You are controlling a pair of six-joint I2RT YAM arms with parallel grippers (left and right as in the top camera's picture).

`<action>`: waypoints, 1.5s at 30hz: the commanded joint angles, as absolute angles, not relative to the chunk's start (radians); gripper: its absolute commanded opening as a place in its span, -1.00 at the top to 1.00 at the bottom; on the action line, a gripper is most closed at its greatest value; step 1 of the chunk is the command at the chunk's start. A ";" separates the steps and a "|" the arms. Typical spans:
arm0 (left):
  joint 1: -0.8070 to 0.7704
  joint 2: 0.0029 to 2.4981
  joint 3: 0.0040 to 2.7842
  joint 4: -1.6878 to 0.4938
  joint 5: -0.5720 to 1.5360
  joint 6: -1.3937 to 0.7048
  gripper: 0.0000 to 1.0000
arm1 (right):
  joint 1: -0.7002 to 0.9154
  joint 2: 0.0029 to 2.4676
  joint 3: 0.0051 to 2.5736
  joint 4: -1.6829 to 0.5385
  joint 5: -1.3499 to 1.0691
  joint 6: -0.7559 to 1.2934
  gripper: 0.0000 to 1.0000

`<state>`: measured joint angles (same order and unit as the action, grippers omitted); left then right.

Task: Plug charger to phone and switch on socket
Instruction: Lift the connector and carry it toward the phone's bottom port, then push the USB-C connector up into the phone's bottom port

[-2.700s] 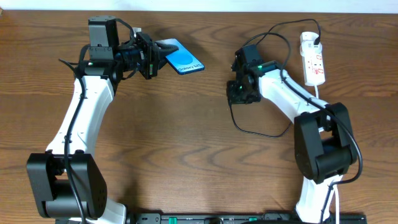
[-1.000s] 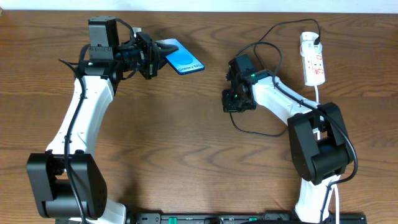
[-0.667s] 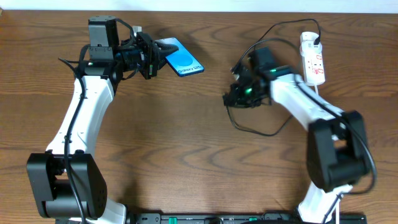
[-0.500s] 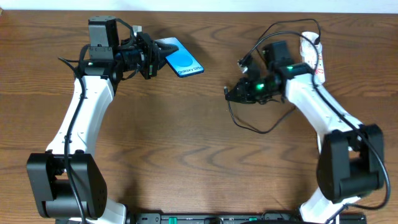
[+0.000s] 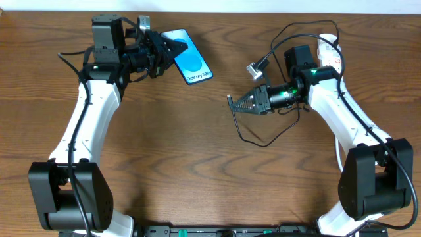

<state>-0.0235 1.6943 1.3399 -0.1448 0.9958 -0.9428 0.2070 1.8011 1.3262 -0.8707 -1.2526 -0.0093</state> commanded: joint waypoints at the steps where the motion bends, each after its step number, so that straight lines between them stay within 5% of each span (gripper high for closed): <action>1: -0.023 1.693 1.348 -0.098 1.056 -0.828 0.85 | 0.215 1.774 1.327 -0.875 -1.389 -0.050 0.98; 7: -0.023 1.693 1.348 0.052 1.169 -0.837 0.86 | 0.246 1.775 1.327 -0.843 -1.474 -0.049 0.98; 24: -0.024 1.694 1.348 0.051 1.167 -0.933 0.85 | 0.358 1.775 1.327 -0.457 -1.473 0.292 0.98; 45: -0.024 1.694 1.348 0.051 1.168 -0.918 0.85 | 0.352 1.775 1.327 -0.338 -1.447 0.408 0.98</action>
